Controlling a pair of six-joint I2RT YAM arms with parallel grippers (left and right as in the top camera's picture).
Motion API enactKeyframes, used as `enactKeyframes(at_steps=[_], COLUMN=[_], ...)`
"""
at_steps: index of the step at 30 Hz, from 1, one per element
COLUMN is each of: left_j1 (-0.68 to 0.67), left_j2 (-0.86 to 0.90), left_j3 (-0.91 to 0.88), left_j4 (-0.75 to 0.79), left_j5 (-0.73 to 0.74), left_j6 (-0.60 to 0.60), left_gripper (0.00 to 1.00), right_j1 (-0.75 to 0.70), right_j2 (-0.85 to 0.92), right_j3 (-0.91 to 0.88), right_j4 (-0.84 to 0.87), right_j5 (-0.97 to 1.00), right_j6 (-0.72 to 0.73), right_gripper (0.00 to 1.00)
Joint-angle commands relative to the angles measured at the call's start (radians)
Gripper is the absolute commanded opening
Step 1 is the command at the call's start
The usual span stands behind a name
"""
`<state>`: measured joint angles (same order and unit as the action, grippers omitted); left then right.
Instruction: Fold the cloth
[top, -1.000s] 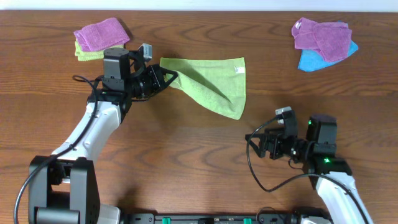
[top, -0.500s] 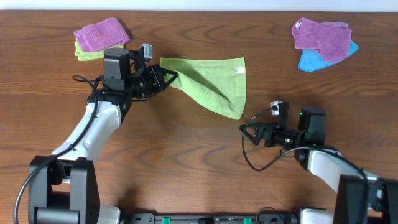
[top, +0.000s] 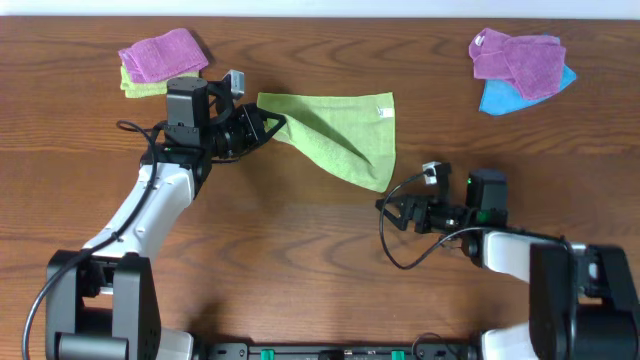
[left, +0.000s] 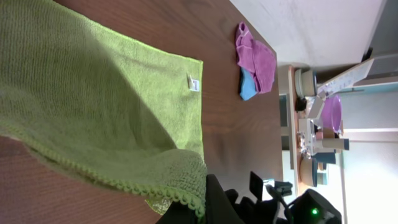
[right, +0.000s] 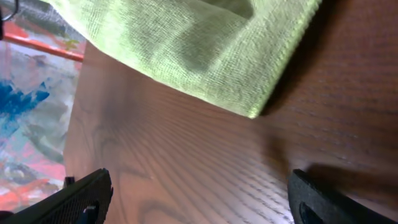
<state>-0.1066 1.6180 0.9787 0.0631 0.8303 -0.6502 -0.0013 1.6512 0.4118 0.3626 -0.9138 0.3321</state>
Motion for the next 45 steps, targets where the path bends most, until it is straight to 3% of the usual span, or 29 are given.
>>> enactKeyframes(at_steps=[1, 12, 34, 41, 45], left_j1=[0.002, 0.002, 0.002, 0.002, 0.002], left_j2=[0.007, 0.007, 0.007, 0.007, 0.007], left_j3=[0.034, 0.034, 0.034, 0.034, 0.034], left_j4=[0.002, 0.002, 0.002, 0.002, 0.002], left_j5=[-0.010, -0.022, -0.029, -0.029, -0.029], left_j6=[0.022, 0.022, 0.022, 0.022, 0.022], left_gripper=[0.06, 0.06, 0.06, 0.06, 0.06], right_j1=[0.010, 0.063, 0.102, 0.099, 0.098], right_j2=[0.048, 0.222, 0.232, 0.232, 0.232], right_j3=[0.003, 0.015, 0.039, 0.051, 0.075], right_j4=[0.037, 0.280, 0.248, 0.256, 0.261], right_j5=[0.007, 0.011, 0.159, 0.116, 0.056], right_j6=[0.034, 0.154, 0.150, 0.173, 0.200], right_gripper=[0.91, 0.88, 0.85, 0.61, 0.40])
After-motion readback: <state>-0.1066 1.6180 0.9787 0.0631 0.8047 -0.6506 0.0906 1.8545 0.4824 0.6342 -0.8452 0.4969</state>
